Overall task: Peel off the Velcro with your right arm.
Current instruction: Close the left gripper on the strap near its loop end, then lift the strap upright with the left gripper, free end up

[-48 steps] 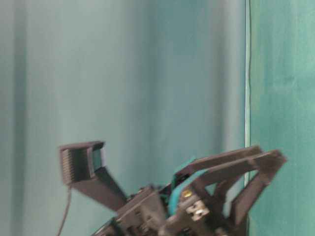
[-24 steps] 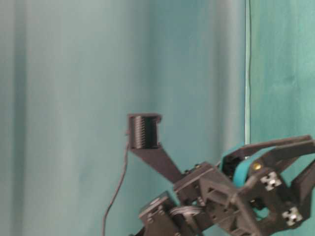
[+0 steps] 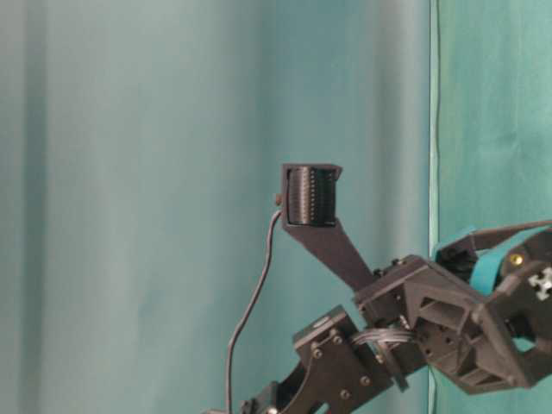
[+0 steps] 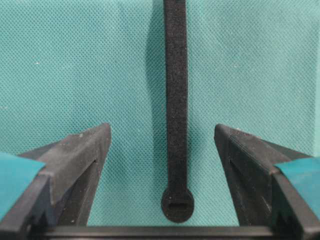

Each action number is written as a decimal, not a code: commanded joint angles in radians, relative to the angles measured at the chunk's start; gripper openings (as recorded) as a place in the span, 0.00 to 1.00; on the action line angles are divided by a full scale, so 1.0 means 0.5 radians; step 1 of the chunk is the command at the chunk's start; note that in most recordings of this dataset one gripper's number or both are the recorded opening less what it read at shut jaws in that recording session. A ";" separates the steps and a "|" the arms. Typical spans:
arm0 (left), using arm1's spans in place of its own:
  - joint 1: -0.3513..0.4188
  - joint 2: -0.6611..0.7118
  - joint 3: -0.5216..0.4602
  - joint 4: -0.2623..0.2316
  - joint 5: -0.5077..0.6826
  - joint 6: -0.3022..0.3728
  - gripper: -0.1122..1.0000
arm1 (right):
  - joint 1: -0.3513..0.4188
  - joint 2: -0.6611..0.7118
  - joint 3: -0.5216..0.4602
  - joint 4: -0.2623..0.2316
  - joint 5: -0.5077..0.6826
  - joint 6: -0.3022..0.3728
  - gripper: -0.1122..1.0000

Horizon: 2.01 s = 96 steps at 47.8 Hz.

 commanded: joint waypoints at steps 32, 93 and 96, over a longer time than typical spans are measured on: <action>-0.028 -0.037 -0.034 0.003 0.031 0.006 0.19 | 0.000 0.009 -0.021 0.000 -0.031 0.000 0.72; -0.150 -0.877 0.138 0.000 0.043 -0.009 0.19 | 0.000 0.028 -0.193 -0.153 -0.046 -0.006 0.72; -0.153 -0.914 0.163 0.000 0.031 -0.009 0.19 | 0.000 0.034 -0.196 -0.156 -0.046 -0.009 0.72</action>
